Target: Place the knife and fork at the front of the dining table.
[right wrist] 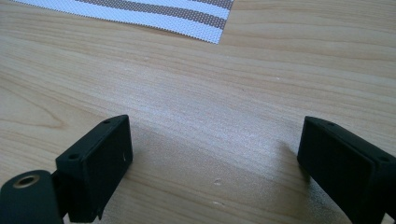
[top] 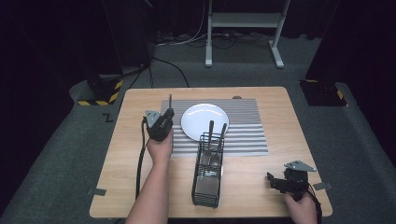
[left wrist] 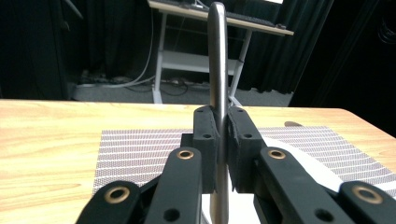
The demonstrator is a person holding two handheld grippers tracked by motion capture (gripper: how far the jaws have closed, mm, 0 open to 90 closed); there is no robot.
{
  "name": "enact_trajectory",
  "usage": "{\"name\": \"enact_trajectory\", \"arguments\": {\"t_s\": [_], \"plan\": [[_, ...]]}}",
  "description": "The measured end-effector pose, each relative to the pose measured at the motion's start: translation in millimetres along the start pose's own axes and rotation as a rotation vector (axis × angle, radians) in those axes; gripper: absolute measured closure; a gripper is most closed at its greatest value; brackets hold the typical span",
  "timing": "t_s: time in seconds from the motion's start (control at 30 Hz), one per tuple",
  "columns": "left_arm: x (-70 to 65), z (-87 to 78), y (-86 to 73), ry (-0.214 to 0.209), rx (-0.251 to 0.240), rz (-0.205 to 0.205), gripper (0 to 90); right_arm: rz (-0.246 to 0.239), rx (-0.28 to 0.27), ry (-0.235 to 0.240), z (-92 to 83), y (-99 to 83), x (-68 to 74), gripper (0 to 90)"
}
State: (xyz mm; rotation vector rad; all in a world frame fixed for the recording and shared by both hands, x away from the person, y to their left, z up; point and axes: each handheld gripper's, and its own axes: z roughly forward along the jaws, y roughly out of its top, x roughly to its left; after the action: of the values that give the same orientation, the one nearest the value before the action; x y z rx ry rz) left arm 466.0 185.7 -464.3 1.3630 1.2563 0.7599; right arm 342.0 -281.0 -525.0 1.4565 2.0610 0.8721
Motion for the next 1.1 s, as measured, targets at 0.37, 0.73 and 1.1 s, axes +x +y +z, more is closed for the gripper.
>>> {"name": "enact_trajectory", "arguments": {"t_s": [0.37,0.73,1.1], "plan": [[-6.4,20.6,-8.1,0.027,0.014,0.034,82.9,0.001,0.001,0.000,0.1,0.1,0.0,9.8],[0.6,41.8,-10.7,0.068,0.081,0.000,82.8,-0.001,0.000,0.001,0.2,0.2,-0.2,9.7],[3.2,49.9,-14.0,0.084,0.107,-0.010,82.8,-0.001,0.000,0.002,0.3,0.3,-0.2,9.7]]}}
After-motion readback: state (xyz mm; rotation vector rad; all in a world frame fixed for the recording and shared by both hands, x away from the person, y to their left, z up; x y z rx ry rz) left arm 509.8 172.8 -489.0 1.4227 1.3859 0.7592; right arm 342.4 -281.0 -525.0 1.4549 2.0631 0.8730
